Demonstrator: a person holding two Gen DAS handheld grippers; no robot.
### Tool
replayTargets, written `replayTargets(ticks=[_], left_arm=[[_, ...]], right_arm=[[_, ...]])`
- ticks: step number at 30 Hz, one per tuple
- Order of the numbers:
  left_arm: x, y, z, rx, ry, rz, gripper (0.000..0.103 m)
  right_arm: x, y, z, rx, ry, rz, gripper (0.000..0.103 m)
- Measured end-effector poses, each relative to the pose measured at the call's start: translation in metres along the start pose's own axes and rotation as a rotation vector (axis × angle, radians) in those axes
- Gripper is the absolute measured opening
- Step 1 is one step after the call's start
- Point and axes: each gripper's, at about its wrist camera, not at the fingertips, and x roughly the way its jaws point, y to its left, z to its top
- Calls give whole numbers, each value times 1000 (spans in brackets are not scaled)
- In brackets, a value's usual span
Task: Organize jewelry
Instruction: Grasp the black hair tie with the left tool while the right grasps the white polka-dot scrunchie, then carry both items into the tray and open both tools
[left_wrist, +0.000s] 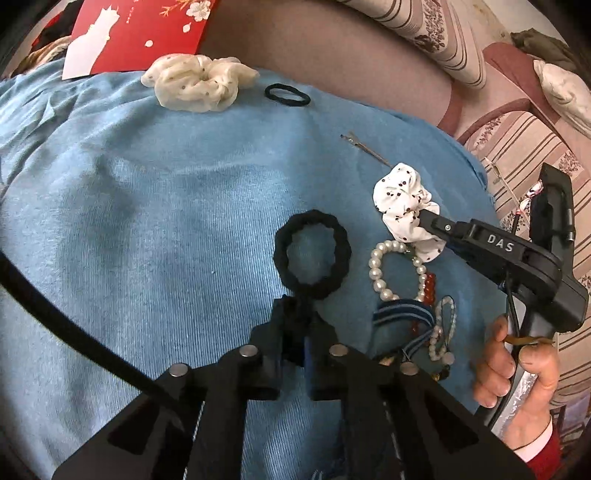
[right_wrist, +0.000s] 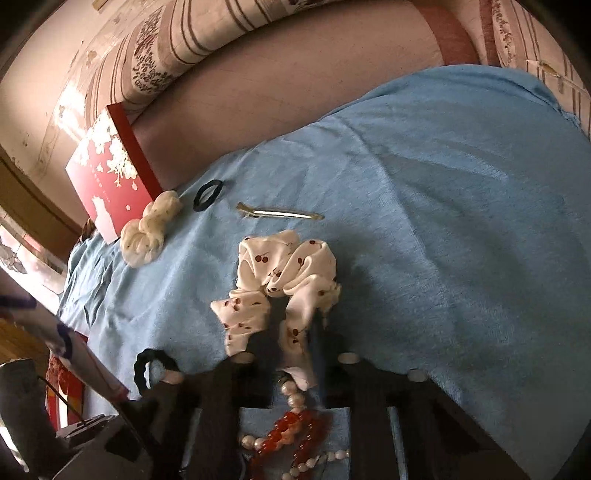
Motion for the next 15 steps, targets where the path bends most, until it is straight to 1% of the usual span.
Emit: replayTargets(ticks=[2,6,8,11,13,15], left_arm=[[-10,0,-1,-9,-5,-15,6],[-52,7,-6,-8,-60,-38,6],[-75,16,-11,-9,-90,-41,6],[-113,40,-21,-30,-130,-27,6],[-138,65,-30,-65,-154,-6,6],[-159,90,-39,-98,-190,52,6]], right_arm=[[-6,5,0,-7,-19,2,10],[-32,18,1,-21,-74,33,10],[-43,27,-1,-32,-93,48,10],[-61,44,-10,-58,-113,80,9],[-74,56,-20,-78,-124,102,9],[-87,74,-31,-111,-139,109,9]])
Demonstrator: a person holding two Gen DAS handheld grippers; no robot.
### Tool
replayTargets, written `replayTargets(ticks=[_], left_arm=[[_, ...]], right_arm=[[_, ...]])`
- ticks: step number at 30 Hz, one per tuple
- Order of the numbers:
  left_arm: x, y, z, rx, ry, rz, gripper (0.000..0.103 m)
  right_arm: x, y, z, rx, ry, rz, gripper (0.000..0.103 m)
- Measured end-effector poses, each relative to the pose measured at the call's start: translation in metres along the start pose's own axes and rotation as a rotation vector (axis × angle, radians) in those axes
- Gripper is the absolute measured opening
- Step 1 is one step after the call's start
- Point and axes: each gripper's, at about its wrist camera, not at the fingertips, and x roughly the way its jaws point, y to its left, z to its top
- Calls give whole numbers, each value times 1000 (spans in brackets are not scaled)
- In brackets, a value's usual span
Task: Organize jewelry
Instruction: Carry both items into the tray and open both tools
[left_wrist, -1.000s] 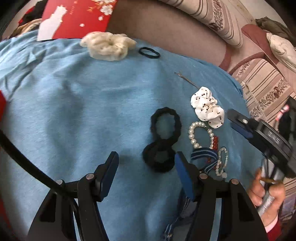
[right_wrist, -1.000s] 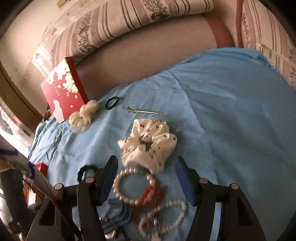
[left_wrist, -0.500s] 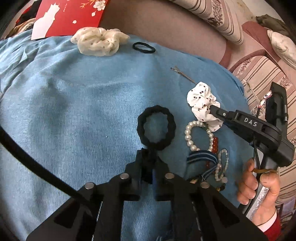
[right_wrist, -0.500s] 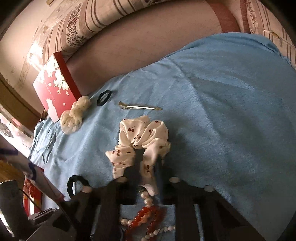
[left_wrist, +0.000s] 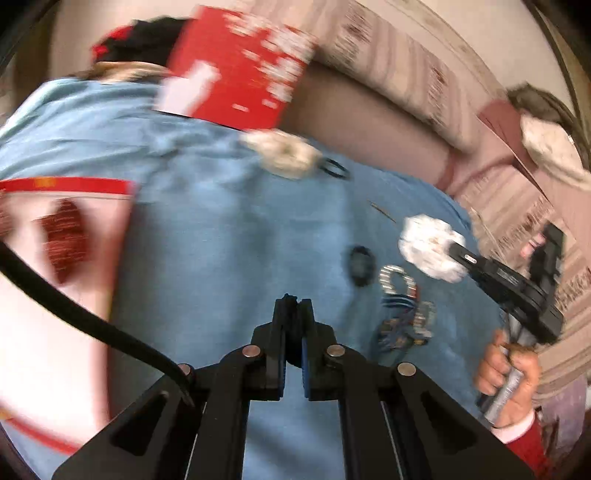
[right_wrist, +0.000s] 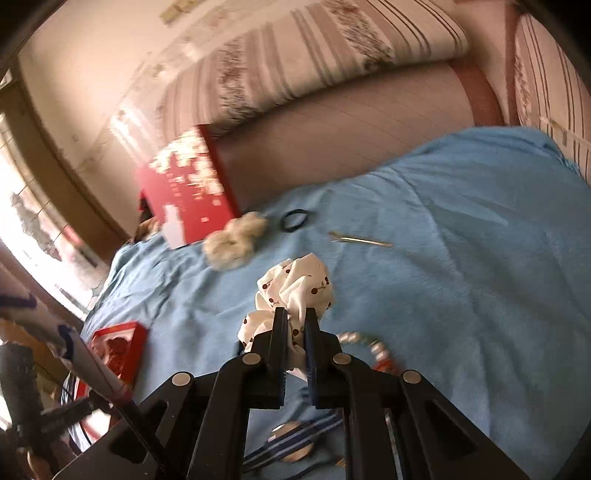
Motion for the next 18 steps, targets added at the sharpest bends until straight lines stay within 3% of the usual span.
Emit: replayTargets(ticks=[3,8,13,18], left_arm=[[-29,48,-8,-45,-47,118,6],[-60,127,-16,-159,-74,348,6],[-83,193,-23,-285,-89,397,6],[-96,238,-29,-359,-99,473,6]], right_arm=[[-9,35,-14,-46,0,29,10],[8,97,-49,-75,101,139,10],[38,178,-83,-164,224,227,9],[52,254,-107,-253,288,318,10]])
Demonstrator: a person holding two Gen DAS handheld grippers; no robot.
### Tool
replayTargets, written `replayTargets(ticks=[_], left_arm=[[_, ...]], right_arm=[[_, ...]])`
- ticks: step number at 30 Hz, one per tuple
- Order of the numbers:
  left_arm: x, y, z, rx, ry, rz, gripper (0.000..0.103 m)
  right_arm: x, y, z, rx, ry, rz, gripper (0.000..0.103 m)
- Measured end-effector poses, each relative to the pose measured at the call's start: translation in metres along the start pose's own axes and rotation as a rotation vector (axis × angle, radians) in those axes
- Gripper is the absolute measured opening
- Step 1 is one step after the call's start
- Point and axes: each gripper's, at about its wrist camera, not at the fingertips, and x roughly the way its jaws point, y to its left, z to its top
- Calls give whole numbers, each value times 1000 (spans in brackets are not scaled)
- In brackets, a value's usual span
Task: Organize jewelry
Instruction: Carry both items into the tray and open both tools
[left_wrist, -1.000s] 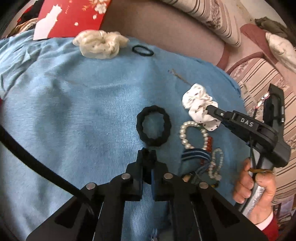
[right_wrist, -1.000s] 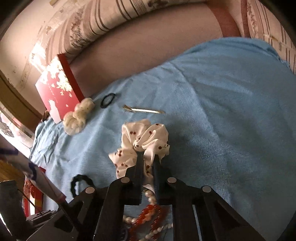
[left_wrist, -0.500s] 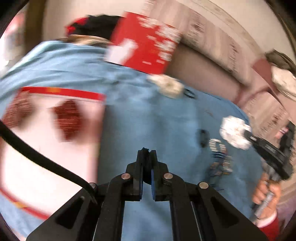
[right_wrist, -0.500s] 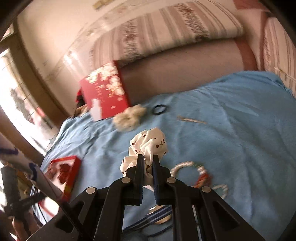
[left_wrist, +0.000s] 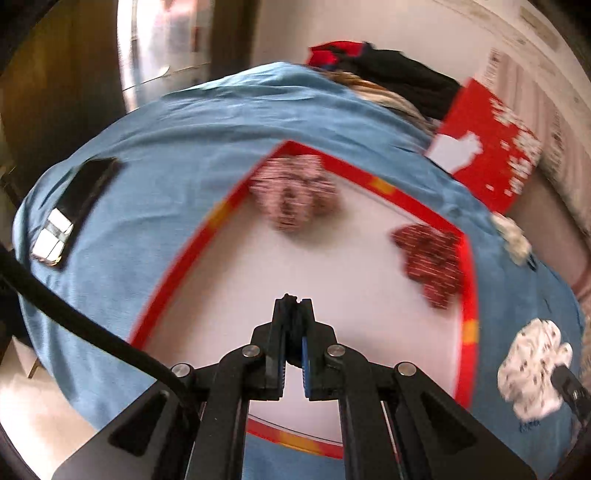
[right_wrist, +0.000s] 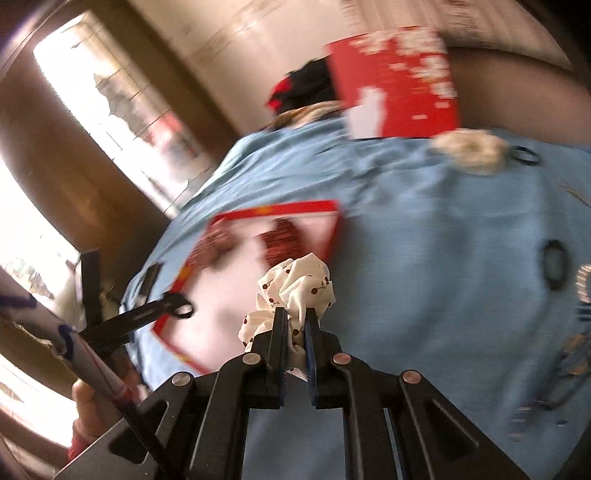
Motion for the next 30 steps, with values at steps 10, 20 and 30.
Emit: replayTargets(ticks=[10,20,30], left_arm=[[15,50,9,-123,51,28,6],[10,63,6,-194,37,-22,28],[-30,35,-2,-127,-123,-78,48]], right_arm=[[91,60,-24,-59,176,35,10],[97,62,-43,-125,216,-69,17],[63,74,-3,-211,76,-154,45]])
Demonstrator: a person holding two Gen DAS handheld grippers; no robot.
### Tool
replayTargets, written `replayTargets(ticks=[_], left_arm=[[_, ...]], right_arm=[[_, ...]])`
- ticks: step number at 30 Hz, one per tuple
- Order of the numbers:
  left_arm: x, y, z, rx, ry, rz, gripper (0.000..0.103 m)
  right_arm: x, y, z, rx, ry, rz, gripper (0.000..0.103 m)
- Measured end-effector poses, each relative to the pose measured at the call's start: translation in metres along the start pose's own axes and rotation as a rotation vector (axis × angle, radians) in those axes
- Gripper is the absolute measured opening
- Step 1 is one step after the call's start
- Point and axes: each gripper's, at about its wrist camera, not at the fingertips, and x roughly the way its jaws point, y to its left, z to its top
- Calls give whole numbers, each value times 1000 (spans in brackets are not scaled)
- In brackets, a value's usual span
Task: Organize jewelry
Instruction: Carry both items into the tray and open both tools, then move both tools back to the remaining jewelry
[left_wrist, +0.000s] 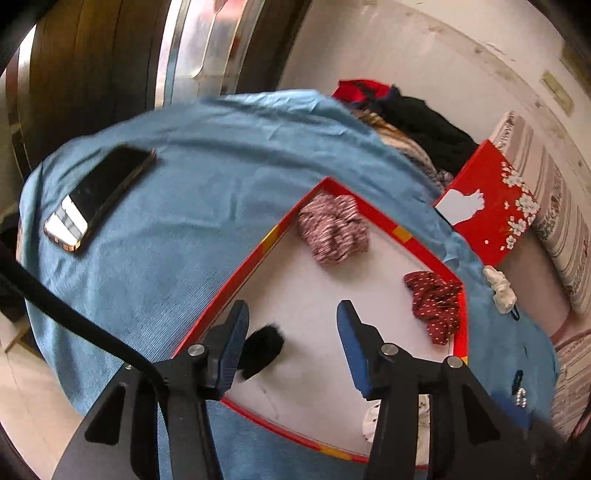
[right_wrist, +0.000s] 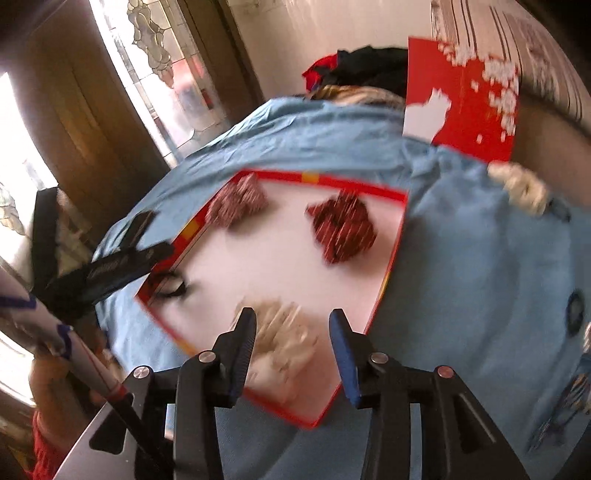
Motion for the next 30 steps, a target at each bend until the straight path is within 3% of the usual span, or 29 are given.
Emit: replayTargets(ticks=[2,4,6,11,15,18,21,22,25,28,29,30], left_arm=[[1,-8,-1,18,-7,-9,49],[5,-14,-2,23,2,-25,49],[8,-18,-3,31,15,-29,49],[17,-20,-1,29,30,-32,49],[21,-19,1,19,32,-28,49],[23,-18,3,17,36,-34,49],[22,-16,3,14,35,-35,50],[22,-17,2,9,33,-36,50],[19,-16,0,-6,29,-43,51],[18,-19,-2,-4,32,-52,51],[17,-22,-3,1,32,-53,51],[16,-24,-5,9,29,-54,51]], right_arm=[[15,-5,17,6,20,-13,43],[39,-9,34,6,54,-44,31],[64,-12,49,0,95,-74,28],[109,-19,71,-23,159,-162,27],[124,-27,91,-52,141,-262,27],[110,-35,99,-13,124,-207,29],[73,-43,90,54,58,-126,55],[59,-47,81,65,38,-133,58],[41,-57,50,77,56,-173,58],[48,-66,24,123,119,-157,58],[53,-70,20,143,132,-148,55],[55,-73,16,162,138,-140,41]])
